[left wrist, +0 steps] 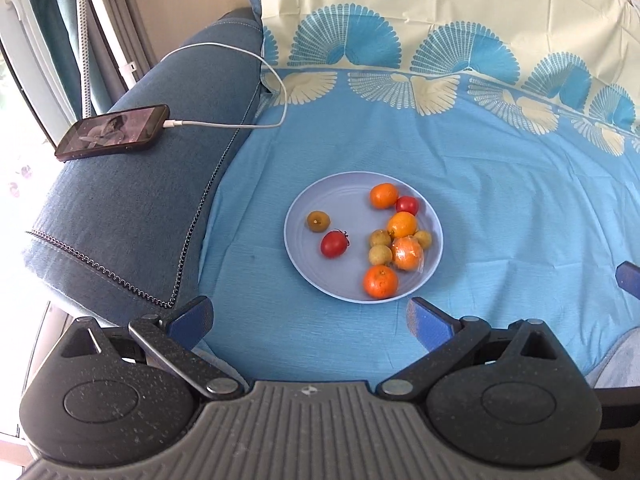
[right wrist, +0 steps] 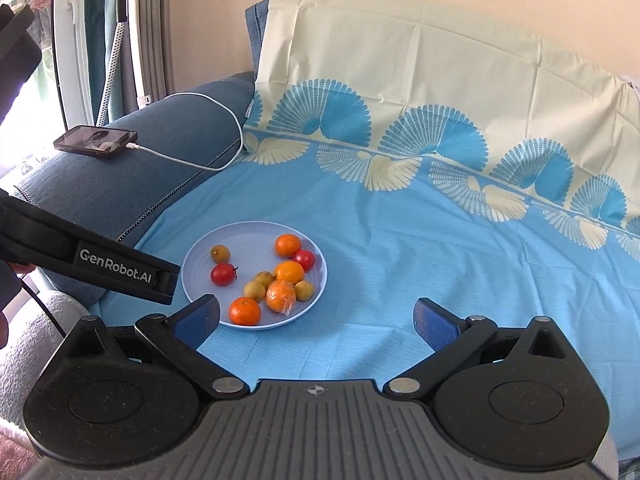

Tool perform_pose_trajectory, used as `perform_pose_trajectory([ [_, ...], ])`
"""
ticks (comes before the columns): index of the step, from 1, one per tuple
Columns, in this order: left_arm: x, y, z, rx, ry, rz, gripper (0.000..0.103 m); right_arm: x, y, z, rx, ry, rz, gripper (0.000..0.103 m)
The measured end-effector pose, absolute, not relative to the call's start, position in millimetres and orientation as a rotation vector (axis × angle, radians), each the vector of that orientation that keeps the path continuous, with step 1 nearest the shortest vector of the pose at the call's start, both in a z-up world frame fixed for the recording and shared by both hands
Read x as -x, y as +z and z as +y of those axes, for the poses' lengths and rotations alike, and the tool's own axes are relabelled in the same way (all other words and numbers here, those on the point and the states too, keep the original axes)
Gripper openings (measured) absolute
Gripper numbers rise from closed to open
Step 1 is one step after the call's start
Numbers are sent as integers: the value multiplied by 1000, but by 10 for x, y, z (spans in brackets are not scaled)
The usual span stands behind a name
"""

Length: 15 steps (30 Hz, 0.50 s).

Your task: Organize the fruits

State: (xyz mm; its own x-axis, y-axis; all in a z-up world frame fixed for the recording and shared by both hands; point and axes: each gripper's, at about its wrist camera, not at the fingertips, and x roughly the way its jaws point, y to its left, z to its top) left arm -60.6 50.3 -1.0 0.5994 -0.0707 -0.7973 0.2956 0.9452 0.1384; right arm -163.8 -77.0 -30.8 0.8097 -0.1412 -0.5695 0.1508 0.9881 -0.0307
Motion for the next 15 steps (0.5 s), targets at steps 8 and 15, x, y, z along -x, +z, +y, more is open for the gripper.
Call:
perform_pose_trajectory([
  [8,648,24,481,-283,-214,911,103,1706,-263,-811,-25,-164,591,102],
  [15,644,28,457,-296,-207,916,103,1712,-270,-828,-27,-170,590,102],
])
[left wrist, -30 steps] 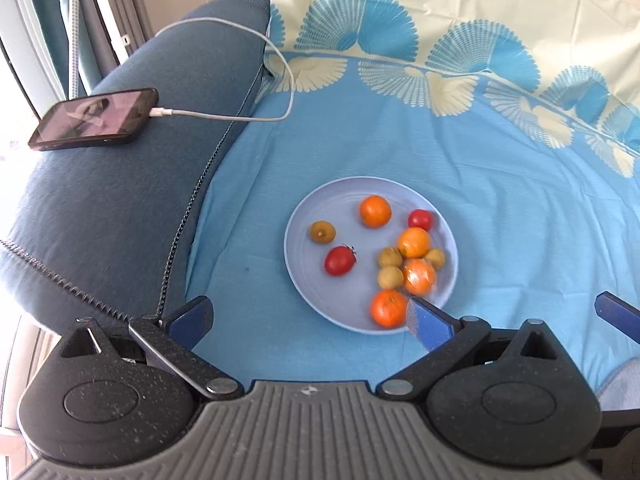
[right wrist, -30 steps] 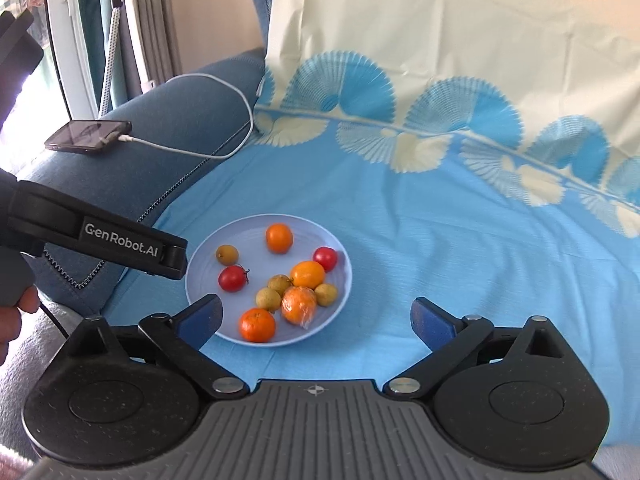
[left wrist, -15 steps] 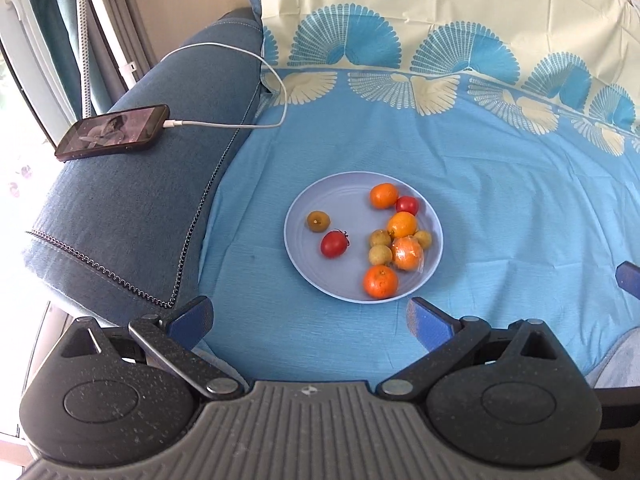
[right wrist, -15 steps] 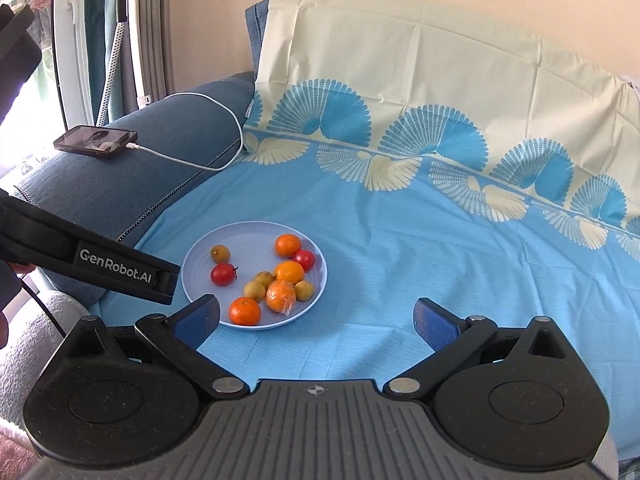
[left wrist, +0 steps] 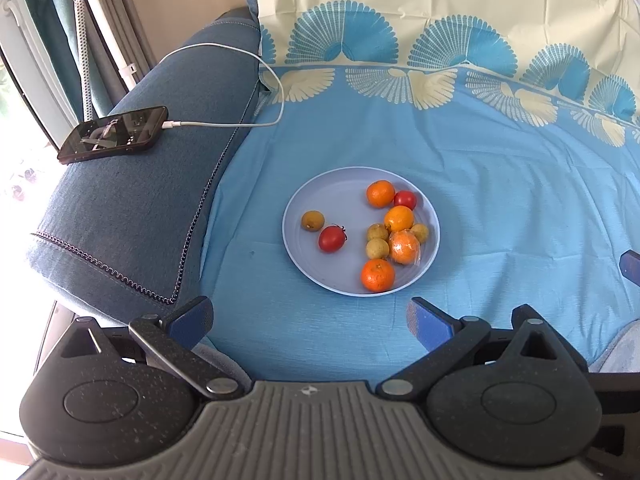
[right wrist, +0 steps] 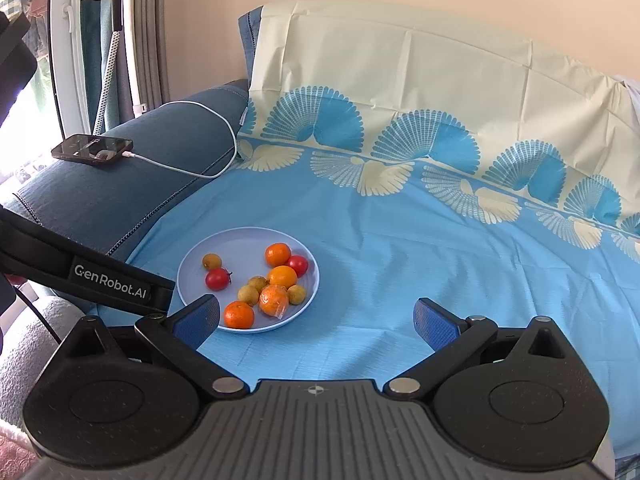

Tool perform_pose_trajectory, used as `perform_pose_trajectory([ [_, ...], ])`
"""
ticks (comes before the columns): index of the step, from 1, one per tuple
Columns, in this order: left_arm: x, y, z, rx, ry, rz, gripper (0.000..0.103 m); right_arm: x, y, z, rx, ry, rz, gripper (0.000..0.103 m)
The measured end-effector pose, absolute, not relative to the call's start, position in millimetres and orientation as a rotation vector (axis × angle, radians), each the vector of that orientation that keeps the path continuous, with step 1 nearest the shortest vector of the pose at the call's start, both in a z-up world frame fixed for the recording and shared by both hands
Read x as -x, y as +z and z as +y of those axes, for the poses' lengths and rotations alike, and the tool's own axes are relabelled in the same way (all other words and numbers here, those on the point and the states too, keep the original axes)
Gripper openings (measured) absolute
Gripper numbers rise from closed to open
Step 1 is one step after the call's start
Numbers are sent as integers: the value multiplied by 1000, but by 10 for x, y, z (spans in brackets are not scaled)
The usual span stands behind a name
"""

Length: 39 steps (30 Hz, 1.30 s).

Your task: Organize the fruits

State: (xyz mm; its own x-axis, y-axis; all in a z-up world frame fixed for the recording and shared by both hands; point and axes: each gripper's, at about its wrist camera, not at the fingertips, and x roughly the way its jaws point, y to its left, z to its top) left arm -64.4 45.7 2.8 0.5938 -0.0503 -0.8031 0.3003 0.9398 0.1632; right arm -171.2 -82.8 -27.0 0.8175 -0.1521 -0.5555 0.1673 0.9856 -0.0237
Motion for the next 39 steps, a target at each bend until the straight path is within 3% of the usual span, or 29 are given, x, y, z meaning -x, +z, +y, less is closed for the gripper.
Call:
perform_pose_trajectory([
  [39,624,46,426,-319,-196,914,103,1709,-267,-839,-27,-179,588,102],
])
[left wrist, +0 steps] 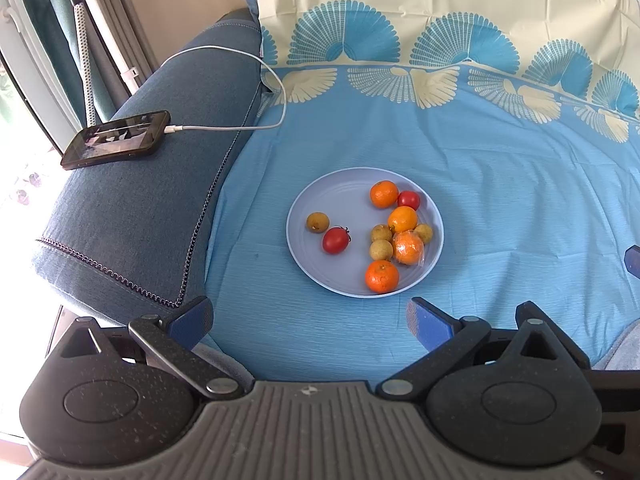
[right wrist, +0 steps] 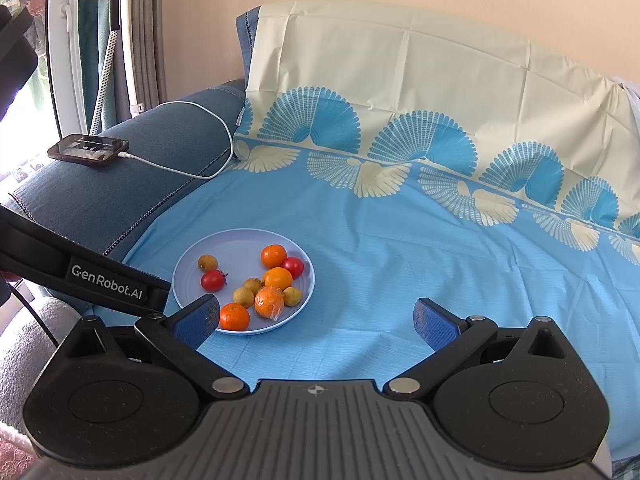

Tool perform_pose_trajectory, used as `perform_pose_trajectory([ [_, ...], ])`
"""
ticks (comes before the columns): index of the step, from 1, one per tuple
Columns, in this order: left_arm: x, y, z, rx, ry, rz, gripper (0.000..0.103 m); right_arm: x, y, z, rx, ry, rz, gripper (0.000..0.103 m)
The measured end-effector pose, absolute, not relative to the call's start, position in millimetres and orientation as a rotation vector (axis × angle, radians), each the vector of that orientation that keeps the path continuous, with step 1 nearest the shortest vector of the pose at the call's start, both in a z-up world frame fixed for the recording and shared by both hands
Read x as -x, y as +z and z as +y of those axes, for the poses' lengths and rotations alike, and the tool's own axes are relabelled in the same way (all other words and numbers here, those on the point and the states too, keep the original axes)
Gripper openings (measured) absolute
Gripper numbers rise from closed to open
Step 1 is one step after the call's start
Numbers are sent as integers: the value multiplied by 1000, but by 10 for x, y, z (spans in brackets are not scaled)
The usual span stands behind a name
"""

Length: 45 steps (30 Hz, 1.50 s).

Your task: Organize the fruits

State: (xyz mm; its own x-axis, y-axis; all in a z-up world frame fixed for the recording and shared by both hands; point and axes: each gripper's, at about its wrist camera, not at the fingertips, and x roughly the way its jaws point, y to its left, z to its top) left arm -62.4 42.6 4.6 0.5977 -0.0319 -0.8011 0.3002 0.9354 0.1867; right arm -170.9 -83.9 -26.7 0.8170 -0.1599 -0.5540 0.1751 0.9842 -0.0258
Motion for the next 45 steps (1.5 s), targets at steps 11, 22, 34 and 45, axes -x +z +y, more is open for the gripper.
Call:
perform_pose_trajectory([
  [11,625,36,423,-320,-194,914,103,1710,-267,-838,-27,-179,588,102],
  [22,627,17,450,-323,-190,917,103,1711,-269,-843,-26,-178,588,102],
  [34,627,13,438,-330,-188,921,103,1709,-264,-846,-26,-178,589,102],
  [45,620,-12,435,-330,-183,926,103,1710,-264,-849,-26,-178,589,102],
])
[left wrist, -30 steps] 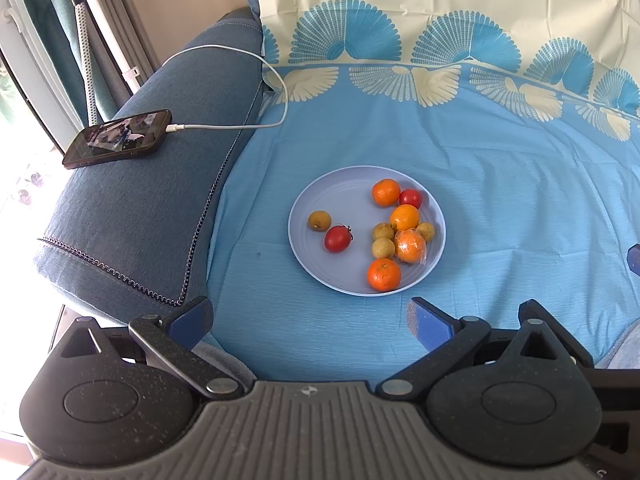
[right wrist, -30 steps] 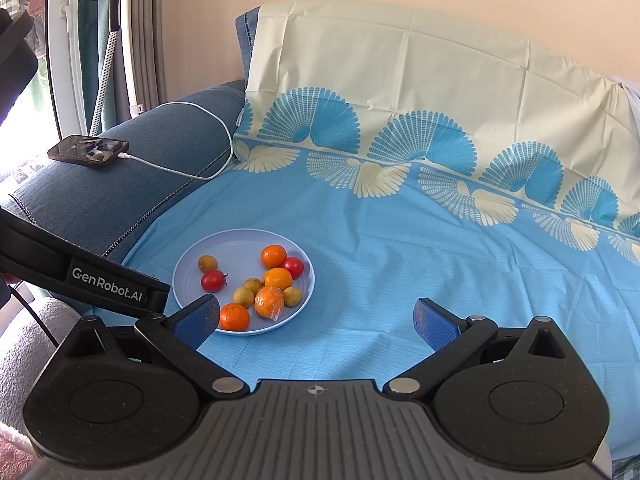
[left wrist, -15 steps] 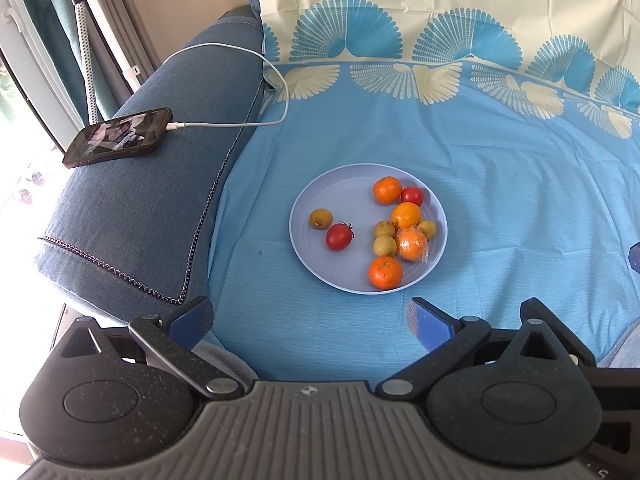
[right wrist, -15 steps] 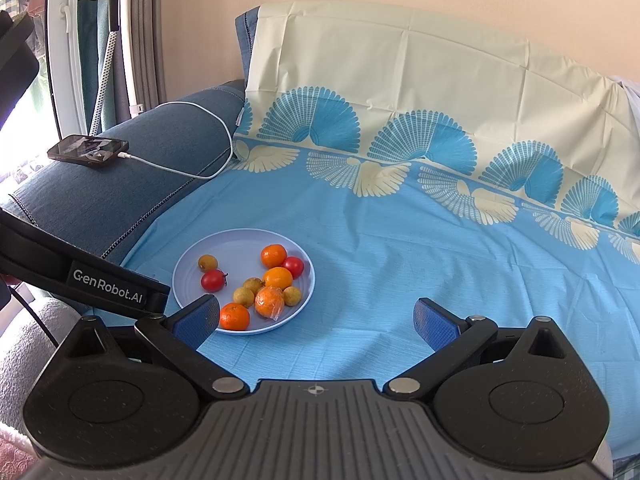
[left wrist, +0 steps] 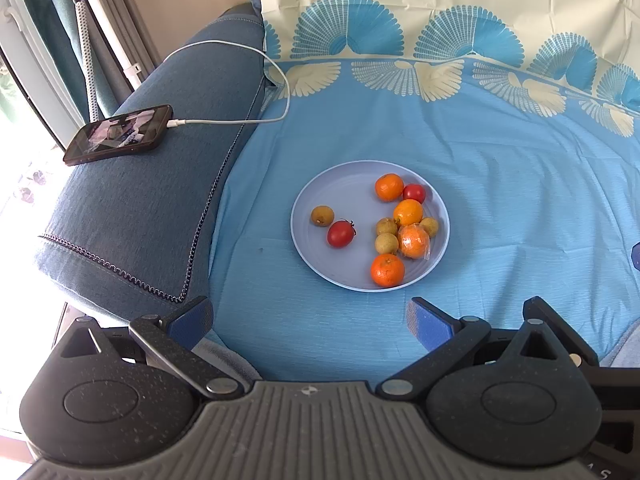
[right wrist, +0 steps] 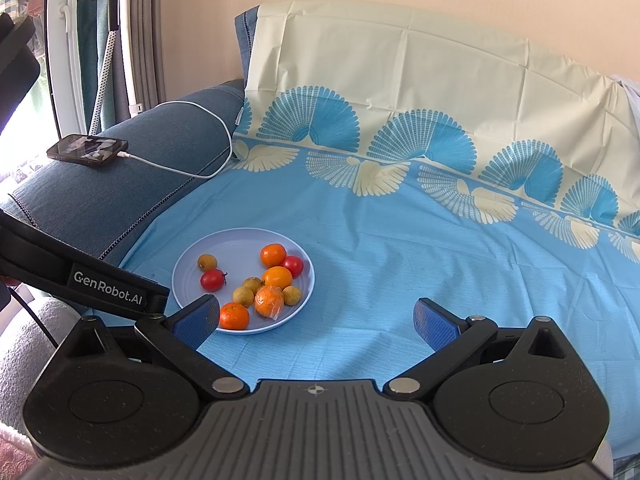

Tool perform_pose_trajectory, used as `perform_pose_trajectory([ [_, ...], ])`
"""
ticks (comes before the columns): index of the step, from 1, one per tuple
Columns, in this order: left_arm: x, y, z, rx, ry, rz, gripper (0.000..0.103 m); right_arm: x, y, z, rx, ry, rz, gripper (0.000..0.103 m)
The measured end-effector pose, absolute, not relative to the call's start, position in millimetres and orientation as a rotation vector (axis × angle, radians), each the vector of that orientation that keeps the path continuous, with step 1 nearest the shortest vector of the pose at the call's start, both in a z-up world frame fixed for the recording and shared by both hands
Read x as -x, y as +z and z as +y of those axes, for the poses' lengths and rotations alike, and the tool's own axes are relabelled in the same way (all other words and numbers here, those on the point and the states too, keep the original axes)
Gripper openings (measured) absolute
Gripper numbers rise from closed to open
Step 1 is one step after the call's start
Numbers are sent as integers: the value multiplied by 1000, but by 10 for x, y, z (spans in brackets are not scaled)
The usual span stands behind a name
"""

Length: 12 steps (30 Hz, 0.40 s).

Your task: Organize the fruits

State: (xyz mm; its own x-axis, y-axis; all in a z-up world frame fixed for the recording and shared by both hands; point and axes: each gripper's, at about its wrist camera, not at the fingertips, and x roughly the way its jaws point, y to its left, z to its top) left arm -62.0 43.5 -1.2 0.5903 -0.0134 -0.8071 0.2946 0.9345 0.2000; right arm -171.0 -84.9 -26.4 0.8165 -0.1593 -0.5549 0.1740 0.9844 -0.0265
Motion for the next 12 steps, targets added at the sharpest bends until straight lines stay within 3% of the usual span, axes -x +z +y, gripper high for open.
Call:
perform_pose_trajectory([
  [12,628,-29,441,-352,-156,924,103,1705,-272,-860,-30,-172,592,102],
])
